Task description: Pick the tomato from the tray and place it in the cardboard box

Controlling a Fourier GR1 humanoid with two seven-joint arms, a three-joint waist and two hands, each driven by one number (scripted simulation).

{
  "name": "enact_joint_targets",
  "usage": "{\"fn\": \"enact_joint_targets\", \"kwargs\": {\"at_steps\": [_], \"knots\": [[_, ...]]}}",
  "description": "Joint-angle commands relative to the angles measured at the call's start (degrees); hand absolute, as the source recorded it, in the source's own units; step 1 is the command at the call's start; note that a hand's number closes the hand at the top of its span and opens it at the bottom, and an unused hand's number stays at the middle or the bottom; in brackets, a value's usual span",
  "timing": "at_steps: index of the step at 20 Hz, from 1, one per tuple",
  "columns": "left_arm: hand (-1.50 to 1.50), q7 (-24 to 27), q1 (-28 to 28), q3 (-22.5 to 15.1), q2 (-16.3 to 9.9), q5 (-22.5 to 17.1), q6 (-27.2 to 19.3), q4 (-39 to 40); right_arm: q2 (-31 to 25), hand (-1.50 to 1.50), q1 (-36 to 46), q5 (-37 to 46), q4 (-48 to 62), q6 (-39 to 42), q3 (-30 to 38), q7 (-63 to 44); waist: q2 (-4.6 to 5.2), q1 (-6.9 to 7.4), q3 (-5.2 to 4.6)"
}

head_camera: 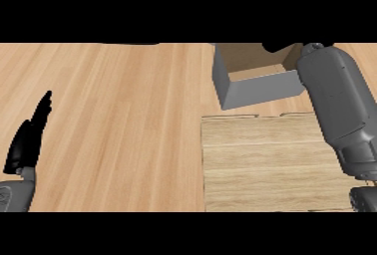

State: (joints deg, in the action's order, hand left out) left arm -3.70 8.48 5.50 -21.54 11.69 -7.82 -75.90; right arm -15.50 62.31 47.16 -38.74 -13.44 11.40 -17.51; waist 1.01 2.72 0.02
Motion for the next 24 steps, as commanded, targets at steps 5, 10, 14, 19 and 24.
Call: {"fn": "enact_joint_targets", "kwargs": {"at_steps": [5, 10, 14, 19, 24], "knots": [[0.0, 0.6, 2.06, 0.72, -0.47, -0.46, 1.46, 1.68, 0.69, 1.5, 6.44, 0.57, 17.75, -8.75, 4.24, 0.01, 0.73, 1.34, 0.01], [0.0, 1.13, 0.79, -0.53, 0.36, 1.2, 0.25, 0.04, -1.24, -1.5, 5.77, -3.78, 22.41, -7.51, 8.9, 3.35, 0.96, 1.94, 0.09], [0.0, -1.88, 1.41, -2.08, 1.92, 1.82, -0.04, -2.05, 0.74, -1.5, 5.39, -4.94, 23.16, -11.88, 10.22, 8.58, 0.86, 2.08, 0.15], [0.0, 1.32, 1.78, 0.98, -0.08, -0.13, 1.46, 1.67, -1.8, -1.5, 7.37, -7.32, 21.91, -14.79, 12.99, 14.39, 1.13, 2.0, 0.09], [0.0, -1.58, 2.52, -0.5, 1.79, 1.2, 0.06, 0.06, -2.03, -1.5, 6.45, -12.16, 19.1, -20.5, 17.67, 21.16, 0.53, 0.59, 0.14]]}}
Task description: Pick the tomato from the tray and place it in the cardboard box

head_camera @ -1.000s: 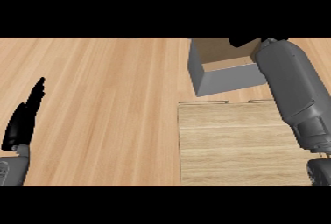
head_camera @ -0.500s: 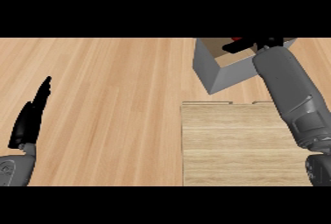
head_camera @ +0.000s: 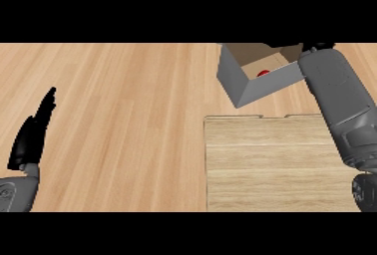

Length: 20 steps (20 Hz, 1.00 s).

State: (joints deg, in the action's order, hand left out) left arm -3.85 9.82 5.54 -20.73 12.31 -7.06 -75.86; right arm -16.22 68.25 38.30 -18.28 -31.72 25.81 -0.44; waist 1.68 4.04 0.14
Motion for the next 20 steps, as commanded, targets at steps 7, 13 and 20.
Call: {"fn": "enact_joint_targets", "kwargs": {"at_steps": [7, 13, 20], "knots": [[0.0, -1.72, -3.83, 0.89, -0.01, 0.15, 0.01, -2.22, -4.78, -1.5, -6.79, -13.01, -4.46, 5.22, 10.0, 15.76, -1.4, -2.95, -0.03], [0.0, -0.5, -5.62, 2.92, -1.02, -0.6, 0.86, -2.99, -11.4, -1.5, -11.46, -15.46, -7.63, 10.13, 10.4, 13.81, -1.86, -4.0, -0.11], [0.0, -0.94, -5.87, 5.59, -3.07, -2.15, 2.98, -2.9, -15.54, -1.5, -25.94, -19.91, -18.46, 19.98, 10.55, 15.55, -2.25, -5.24, -0.14]]}}
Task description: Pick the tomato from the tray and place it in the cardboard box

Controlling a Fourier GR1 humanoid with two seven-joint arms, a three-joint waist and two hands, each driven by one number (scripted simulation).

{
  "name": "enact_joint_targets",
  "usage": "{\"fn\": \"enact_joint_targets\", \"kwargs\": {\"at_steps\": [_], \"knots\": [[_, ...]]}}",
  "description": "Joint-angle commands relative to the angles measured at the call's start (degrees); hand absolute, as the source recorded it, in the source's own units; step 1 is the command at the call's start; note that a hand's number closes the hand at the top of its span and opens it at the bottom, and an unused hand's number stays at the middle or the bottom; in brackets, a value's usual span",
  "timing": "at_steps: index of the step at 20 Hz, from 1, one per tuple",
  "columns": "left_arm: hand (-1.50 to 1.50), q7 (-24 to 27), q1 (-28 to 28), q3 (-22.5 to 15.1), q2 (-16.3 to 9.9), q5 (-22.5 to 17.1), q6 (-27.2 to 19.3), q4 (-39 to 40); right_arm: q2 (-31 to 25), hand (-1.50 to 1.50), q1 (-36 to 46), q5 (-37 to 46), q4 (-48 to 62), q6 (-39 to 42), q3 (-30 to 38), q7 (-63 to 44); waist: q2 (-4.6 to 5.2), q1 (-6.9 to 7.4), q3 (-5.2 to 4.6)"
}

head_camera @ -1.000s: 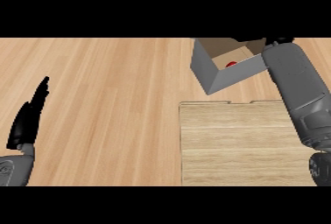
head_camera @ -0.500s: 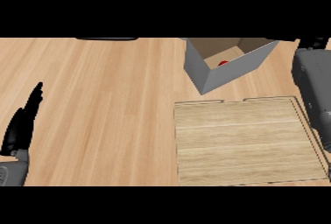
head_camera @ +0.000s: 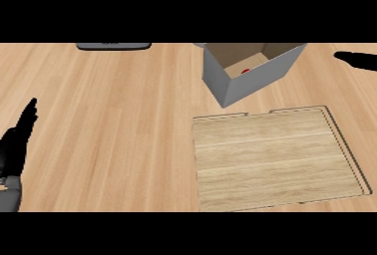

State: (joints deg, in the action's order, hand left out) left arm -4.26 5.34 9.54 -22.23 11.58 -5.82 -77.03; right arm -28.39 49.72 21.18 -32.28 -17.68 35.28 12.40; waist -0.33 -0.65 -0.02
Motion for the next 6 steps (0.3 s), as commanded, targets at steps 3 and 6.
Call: {"fn": "enact_joint_targets", "kwargs": {"at_steps": [3, 6], "knots": [[0.0, 0.25, -0.48, 0.07, 0.8, 0.95, -0.44, -0.36, -5.8, -1.5, -10.78, -4.13, -9.96, 11.38, -0.32, -2.14, 0.0, -0.32, -0.01], [0.0, 1.39, -2.21, -0.52, 1.96, 1.95, -1.19, -0.84, -5.68, -1.5, -17.25, -4.45, -16.42, 14.63, -1.94, -5.02, -0.03, -0.47, -0.04]]}}
